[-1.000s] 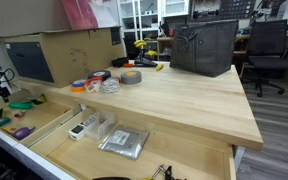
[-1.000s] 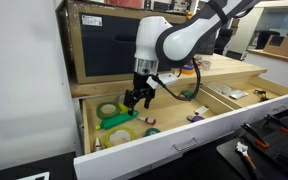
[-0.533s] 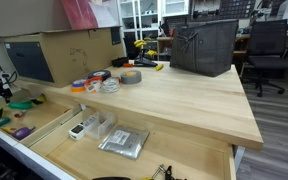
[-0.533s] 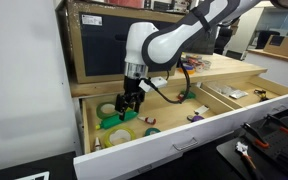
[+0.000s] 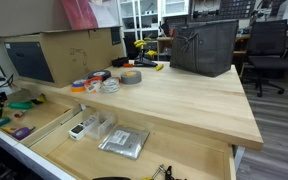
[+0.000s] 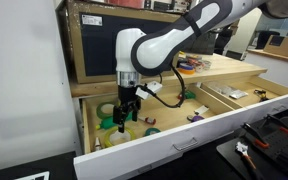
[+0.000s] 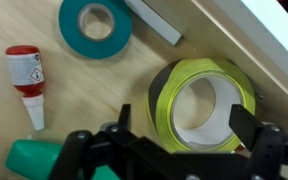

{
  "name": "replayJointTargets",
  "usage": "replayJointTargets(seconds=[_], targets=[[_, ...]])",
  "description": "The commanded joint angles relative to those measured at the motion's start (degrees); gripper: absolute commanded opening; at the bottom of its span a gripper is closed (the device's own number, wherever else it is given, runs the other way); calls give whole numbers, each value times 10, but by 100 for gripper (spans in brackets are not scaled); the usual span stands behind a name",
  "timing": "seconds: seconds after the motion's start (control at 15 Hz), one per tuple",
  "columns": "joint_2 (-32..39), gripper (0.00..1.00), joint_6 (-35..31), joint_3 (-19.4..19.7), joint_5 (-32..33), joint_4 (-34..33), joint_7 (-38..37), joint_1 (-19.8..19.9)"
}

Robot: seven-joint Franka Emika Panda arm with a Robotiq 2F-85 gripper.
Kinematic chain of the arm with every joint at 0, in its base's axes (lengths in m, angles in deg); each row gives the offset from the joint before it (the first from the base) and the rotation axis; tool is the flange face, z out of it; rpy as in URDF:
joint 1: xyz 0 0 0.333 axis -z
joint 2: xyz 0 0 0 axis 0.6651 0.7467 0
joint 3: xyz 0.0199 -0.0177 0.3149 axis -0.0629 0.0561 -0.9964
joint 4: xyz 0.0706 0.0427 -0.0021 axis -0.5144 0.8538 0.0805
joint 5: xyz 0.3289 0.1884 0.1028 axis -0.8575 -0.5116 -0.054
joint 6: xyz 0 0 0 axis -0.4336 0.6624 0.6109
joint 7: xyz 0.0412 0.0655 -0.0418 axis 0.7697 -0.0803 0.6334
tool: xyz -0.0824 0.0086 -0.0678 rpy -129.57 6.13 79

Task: Remove the yellow tape from the drawer

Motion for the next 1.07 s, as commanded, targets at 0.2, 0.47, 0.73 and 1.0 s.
replayJointTargets(seconds=[0.2, 0.47, 0.73, 1.0], targets=[[1, 100, 95, 28, 20, -34, 25, -27], [10, 100, 98, 59, 53, -37, 15, -39], [30, 100, 83, 73, 58, -54, -5, -46], [40, 100, 90, 58, 34, -82, -4, -48]])
